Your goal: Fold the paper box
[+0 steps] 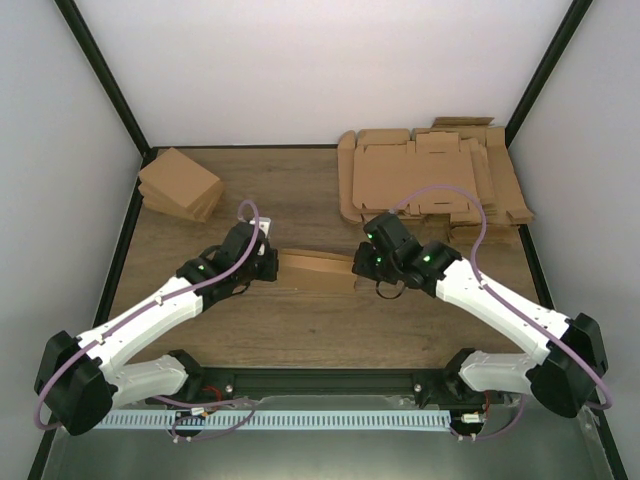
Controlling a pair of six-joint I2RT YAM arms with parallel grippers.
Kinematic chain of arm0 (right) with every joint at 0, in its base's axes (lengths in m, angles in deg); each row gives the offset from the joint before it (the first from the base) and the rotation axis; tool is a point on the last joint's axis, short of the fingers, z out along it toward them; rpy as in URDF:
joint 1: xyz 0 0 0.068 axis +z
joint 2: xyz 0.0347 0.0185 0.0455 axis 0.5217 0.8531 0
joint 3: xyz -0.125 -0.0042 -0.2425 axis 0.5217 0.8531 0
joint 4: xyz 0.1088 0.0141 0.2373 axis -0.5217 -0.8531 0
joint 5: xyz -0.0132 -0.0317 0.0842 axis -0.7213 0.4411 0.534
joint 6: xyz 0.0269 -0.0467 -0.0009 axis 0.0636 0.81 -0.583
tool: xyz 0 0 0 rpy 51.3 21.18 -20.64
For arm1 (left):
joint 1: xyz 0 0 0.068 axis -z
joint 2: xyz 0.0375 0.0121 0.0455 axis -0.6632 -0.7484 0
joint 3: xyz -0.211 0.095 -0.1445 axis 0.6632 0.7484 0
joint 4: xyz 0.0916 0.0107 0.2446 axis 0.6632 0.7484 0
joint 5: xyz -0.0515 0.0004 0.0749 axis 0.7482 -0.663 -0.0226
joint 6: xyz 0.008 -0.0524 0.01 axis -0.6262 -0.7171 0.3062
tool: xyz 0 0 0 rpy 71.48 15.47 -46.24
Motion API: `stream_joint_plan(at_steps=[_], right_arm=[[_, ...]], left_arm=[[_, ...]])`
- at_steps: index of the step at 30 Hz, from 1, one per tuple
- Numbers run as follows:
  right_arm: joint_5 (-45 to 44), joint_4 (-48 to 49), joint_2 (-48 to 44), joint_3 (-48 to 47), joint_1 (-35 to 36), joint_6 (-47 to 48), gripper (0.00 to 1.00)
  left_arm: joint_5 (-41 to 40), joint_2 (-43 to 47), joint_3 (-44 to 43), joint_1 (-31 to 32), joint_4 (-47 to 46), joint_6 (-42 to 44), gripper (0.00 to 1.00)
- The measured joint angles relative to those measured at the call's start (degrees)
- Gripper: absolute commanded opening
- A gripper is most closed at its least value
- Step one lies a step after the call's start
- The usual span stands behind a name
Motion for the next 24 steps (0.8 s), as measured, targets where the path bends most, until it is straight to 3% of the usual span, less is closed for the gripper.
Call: stream_joint_plan(at_steps=[21, 24], right_arm=[[-2.2, 0.8, 0.0, 4.2, 0.1, 2.4, 0.01], [-2.3, 0.7, 0.0, 4.2, 0.1, 3.5, 0.21]], left_arm=[[1.8, 1.6, 4.0, 0.1, -6.5, 1.5, 0.04], [2.0, 1.8, 4.3, 0.1, -6.6, 1.5, 0.04]])
